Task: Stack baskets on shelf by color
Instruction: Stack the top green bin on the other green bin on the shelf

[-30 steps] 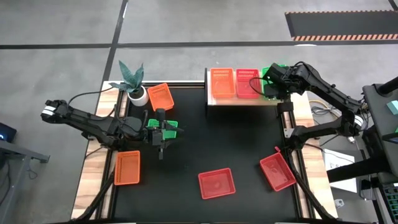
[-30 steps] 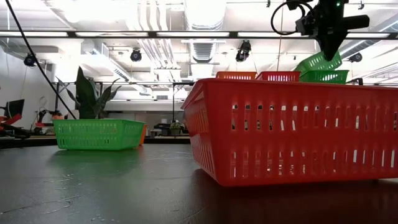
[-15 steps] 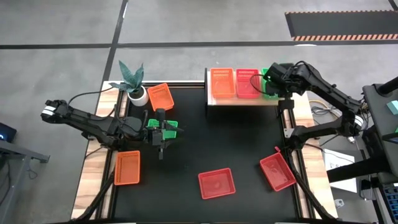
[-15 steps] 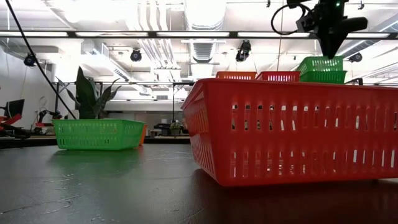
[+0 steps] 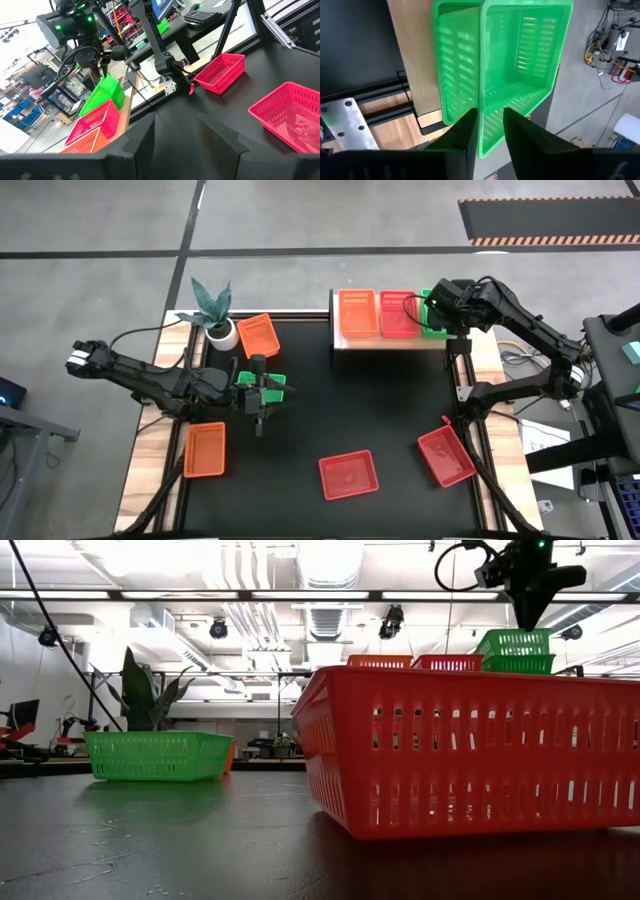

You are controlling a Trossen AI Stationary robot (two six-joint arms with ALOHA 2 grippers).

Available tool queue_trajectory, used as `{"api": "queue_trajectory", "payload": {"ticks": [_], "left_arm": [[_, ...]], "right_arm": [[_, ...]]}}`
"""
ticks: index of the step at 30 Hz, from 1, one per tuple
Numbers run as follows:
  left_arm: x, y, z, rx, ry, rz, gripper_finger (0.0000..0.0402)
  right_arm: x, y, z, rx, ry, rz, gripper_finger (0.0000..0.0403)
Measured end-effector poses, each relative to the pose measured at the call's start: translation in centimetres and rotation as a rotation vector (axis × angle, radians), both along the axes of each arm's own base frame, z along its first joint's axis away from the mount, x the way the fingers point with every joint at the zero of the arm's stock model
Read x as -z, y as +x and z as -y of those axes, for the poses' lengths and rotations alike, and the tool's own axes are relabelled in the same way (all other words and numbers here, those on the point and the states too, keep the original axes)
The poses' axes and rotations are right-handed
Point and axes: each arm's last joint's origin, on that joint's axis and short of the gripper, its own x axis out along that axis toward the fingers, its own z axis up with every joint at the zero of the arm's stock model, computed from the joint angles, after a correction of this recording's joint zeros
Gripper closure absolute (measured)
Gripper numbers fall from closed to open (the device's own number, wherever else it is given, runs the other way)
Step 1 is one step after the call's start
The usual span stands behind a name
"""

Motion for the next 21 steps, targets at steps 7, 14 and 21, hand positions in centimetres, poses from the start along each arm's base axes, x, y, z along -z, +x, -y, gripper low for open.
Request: {"api": "queue_trajectory", "payload": {"ticks": [7,14,21], "left_arm": [[0.01,0.00,0.00,0.000,0.000,0.000,0.0272],[0.01,0.00,0.01,0.000,0.000,0.000,0.0272],[0.01,0.00,0.00,0.000,0.000,-0.001,0.0272]], "right_arm": [[-0.03,-0.04,-0.03,0.021,-0.004,0.014,0.0269],[-0.31,-0.08,-0.05,0.034,-0.015,0.029,0.0249],[-0.12,0.06,0.06,0.150,-0.029,0.085,0.0251]]}}
